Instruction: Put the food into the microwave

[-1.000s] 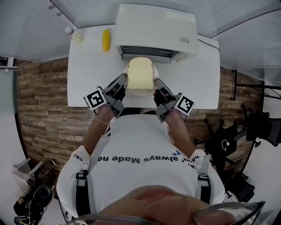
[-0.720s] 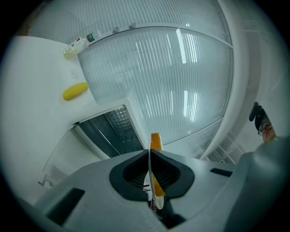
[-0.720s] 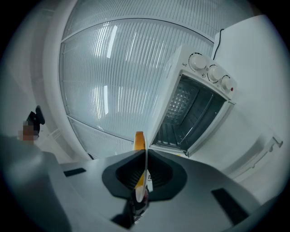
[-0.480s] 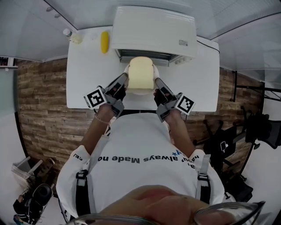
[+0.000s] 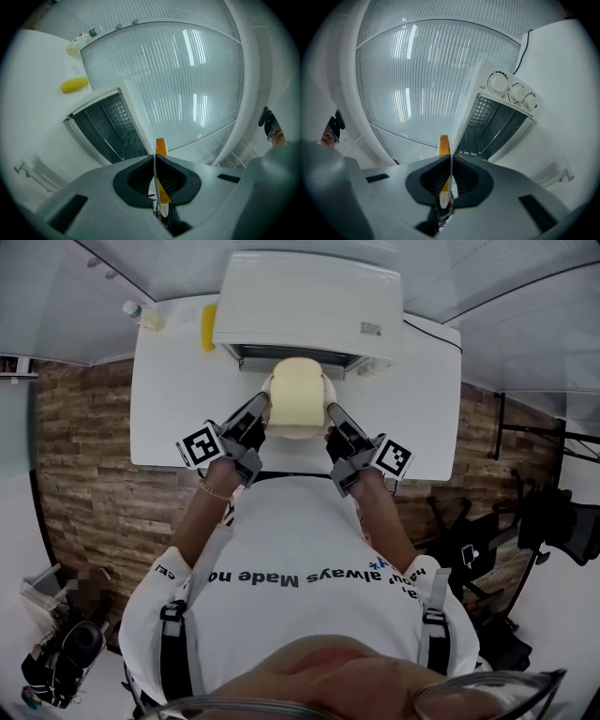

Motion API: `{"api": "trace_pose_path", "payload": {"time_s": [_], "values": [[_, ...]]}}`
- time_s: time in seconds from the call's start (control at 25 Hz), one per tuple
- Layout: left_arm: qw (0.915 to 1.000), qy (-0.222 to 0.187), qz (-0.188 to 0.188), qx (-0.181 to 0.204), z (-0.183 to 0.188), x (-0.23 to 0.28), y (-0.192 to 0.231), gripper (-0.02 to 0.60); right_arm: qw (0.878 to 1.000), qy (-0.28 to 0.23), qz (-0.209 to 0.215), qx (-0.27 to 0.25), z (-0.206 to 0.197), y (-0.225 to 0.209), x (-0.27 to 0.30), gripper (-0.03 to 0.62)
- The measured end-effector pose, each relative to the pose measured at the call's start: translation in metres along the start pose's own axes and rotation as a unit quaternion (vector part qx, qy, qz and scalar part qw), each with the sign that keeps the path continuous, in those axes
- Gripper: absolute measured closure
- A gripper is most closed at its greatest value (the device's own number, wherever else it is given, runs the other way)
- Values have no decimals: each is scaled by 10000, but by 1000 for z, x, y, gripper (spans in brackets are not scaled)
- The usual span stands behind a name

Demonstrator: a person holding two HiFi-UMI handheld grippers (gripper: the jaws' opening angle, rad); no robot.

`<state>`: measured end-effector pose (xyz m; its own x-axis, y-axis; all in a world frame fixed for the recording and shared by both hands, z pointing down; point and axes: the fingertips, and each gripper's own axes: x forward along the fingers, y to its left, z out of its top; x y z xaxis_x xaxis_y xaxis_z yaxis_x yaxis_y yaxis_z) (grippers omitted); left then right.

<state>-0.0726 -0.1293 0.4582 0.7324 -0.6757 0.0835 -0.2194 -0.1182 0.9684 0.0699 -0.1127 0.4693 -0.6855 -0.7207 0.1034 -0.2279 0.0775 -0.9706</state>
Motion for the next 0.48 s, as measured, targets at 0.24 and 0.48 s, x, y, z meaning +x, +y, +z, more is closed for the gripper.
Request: {"api": "trace_pose_path", "payload": {"time_s": [0.24, 0.48], "values": [[9994, 106, 103, 315, -7, 10, 6, 563, 10000, 55, -9, 14, 10, -8, -8, 572], [9995, 150, 226, 146, -13, 12, 18, 563, 9997, 158, -129, 93, 6, -23, -9, 572]]}}
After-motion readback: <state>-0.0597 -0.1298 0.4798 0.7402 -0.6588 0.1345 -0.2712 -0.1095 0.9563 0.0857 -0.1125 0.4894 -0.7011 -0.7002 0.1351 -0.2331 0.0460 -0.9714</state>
